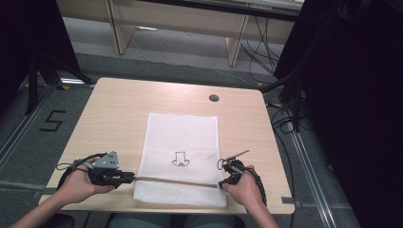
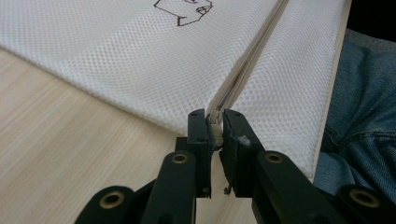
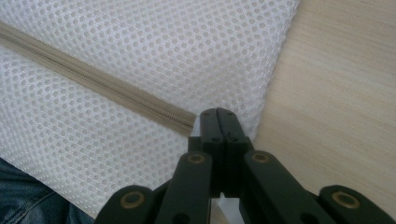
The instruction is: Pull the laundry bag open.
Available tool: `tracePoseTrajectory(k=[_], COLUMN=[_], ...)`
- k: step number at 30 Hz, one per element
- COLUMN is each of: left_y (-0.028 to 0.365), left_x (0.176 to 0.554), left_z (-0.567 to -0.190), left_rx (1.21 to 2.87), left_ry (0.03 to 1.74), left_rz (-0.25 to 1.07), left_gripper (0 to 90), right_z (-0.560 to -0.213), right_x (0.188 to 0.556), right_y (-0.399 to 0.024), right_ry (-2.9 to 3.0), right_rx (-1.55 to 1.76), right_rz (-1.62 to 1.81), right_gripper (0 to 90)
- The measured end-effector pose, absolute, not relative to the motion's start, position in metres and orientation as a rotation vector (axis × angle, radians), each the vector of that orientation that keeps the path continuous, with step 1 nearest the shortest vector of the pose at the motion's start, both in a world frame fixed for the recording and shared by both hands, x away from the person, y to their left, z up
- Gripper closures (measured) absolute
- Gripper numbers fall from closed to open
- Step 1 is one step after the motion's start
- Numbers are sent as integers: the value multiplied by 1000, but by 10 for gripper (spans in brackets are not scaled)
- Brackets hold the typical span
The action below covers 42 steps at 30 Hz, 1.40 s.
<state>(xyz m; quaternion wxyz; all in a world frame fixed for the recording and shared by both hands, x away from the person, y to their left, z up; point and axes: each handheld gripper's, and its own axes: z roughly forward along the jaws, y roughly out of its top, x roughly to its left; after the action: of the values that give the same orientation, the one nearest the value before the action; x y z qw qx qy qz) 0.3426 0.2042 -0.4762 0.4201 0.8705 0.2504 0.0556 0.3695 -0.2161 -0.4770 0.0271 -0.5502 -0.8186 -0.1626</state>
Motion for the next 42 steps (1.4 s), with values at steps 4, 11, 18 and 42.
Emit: tracePoseTrajectory(k=[4, 11, 18, 42], left_y=[207, 208, 207, 179], left_x=[341, 344, 344, 374], left_z=[-478, -480, -483, -458], left_rx=[2175, 2210, 2206, 1984], left_ry=[651, 622, 640, 796], left_rz=[123, 139, 118, 269], left_gripper=[814, 813, 811, 585], right_z=[-477, -479, -479, -481], right_x=[369, 371, 370, 371], right_y=[-216, -218, -219, -222], right_ry=[-2527, -2566, -2544, -2622], right_rx=[-1699, -1680, -1704, -1604], right_rz=[-502, -524, -542, -581], right_gripper=[900, 900, 900, 900])
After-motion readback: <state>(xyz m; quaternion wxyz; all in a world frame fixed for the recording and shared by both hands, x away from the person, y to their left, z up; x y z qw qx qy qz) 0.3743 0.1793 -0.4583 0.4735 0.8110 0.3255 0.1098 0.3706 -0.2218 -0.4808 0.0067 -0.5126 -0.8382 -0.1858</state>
